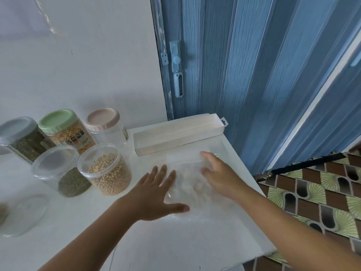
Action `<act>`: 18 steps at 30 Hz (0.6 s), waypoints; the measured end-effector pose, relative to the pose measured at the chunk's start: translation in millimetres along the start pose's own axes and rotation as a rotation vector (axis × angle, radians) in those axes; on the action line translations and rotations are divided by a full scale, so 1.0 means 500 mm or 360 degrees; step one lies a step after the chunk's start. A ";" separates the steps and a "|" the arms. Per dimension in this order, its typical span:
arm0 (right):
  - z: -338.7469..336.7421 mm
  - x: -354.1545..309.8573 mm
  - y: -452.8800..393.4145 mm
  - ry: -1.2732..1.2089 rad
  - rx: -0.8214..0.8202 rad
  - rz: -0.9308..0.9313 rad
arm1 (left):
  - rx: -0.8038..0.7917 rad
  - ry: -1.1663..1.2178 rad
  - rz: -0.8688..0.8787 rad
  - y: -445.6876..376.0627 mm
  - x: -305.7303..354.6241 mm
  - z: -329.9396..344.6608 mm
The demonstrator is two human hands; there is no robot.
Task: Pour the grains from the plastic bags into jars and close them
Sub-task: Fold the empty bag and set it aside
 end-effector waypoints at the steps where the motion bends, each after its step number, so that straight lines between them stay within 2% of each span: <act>1: -0.015 0.000 0.004 -0.0105 0.0138 -0.0048 | 0.0014 -0.0004 0.0004 -0.004 -0.003 0.009; 3: -0.025 -0.002 0.011 0.0060 0.0216 -0.0175 | 0.0046 -0.0014 0.0014 -0.012 -0.005 0.018; 6: 0.034 0.033 0.027 0.1027 -0.0192 -0.0167 | 0.0070 -0.0018 0.0032 -0.012 -0.004 0.023; 7: 0.048 0.048 0.032 0.1232 -0.0258 -0.0149 | 0.0078 -0.0021 0.0034 -0.011 -0.005 0.025; 12: 0.041 0.029 0.032 0.1361 -0.0361 -0.0131 | 0.0092 -0.0021 0.0018 -0.008 -0.009 0.029; 16: -0.008 -0.036 0.031 0.1374 -0.0010 -0.0450 | 0.0088 -0.0028 -0.0006 -0.010 -0.009 0.024; 18: -0.009 -0.026 0.033 0.1399 -0.0009 -0.0429 | 0.0148 0.0052 -0.0022 -0.007 -0.008 0.012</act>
Point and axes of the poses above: each hand's wrist, its own y-axis away from the middle knuckle, its own z-axis out of the palm, x = y × z, the point moved 6 cm from there along -y, towards the middle knuckle, and after that the axes turned 5 degrees about z, right-handed, at the moved point
